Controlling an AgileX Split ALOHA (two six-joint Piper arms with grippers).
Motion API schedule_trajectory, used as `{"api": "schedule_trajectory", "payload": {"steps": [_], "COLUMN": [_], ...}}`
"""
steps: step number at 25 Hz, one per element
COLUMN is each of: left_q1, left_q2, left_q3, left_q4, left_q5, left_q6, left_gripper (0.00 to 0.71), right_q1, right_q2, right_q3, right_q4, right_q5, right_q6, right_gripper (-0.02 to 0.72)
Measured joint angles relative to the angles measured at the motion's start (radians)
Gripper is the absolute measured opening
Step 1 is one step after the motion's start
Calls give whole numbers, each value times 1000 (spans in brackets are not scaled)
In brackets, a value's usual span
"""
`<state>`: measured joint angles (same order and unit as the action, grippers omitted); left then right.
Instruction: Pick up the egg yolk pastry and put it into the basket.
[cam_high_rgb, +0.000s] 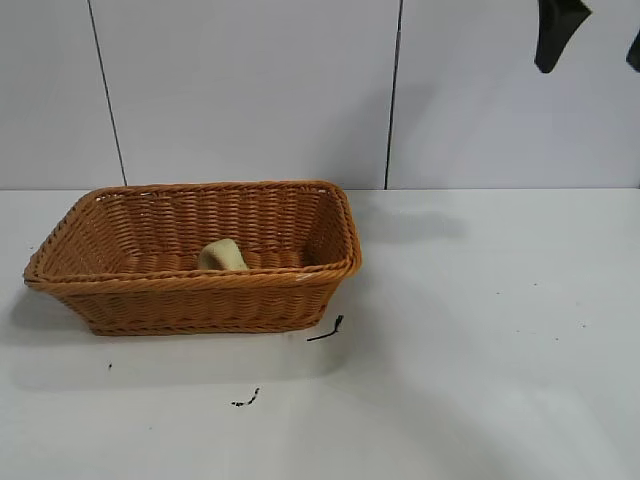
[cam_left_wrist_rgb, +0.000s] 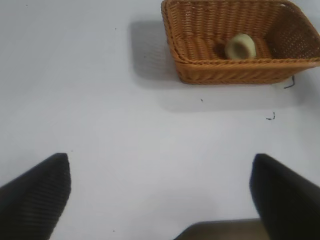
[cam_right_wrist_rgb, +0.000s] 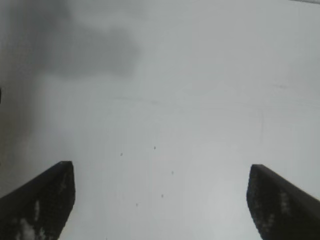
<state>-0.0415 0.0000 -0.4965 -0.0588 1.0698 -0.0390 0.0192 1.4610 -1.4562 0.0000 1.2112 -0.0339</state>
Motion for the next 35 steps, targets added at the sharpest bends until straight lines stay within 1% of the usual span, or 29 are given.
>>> {"api": "schedule_trajectory", "payload": {"steps": [8, 11, 16, 20, 24, 28, 35], "left_q1": [0, 0, 0, 0, 0, 0, 0], "left_q2": [0, 0, 0, 0, 0, 0, 0], "left_q3": [0, 0, 0, 0, 0, 0, 0], "left_q4": [0, 0, 0, 0, 0, 0, 0], "left_q5": [0, 0, 0, 0, 0, 0, 0], "left_q6": [0, 0, 0, 0, 0, 0, 0], "left_gripper": [695, 695, 695, 695, 695, 695, 695], "right_q1": [0, 0, 0, 0, 0, 0, 0], "right_q2": [-387, -542, -821, -1035, -1217, -1342, -1465], "right_q3": [391, 536, 755, 895, 951, 958, 960], "right_q4": [0, 0, 0, 0, 12, 12, 12], "right_q5": [0, -7, -89, -122, -177, -185, -187], "right_q6": [0, -12, -34, -34, -25, -7, -4], "right_gripper": [634, 634, 634, 634, 634, 634, 634]}}
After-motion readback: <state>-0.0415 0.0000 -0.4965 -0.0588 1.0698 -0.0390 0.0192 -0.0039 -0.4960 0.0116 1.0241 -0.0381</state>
